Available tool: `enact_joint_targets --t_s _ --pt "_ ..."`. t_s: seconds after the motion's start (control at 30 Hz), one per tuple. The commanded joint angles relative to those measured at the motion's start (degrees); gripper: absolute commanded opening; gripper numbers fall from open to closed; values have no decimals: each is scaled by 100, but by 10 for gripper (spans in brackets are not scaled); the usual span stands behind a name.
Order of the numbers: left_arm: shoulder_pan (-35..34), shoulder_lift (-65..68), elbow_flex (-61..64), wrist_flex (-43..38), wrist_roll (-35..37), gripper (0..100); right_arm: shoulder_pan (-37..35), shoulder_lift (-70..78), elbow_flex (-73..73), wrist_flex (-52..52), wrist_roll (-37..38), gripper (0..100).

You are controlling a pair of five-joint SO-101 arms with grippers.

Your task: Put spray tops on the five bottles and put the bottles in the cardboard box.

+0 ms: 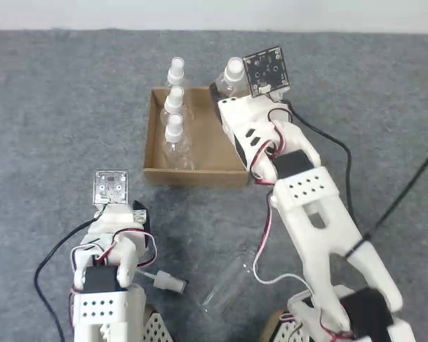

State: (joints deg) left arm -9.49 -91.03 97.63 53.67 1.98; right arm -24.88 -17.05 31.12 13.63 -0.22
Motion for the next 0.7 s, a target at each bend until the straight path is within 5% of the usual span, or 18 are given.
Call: enact_joint_targets --t_s 0.0,0.67 --pt "-26 -88 -66 9 44 51 48 136 -431 -497 -97 6" --pt "-26 -88 -66 9 44 51 84 2413 -1477 -1200 -97 6"
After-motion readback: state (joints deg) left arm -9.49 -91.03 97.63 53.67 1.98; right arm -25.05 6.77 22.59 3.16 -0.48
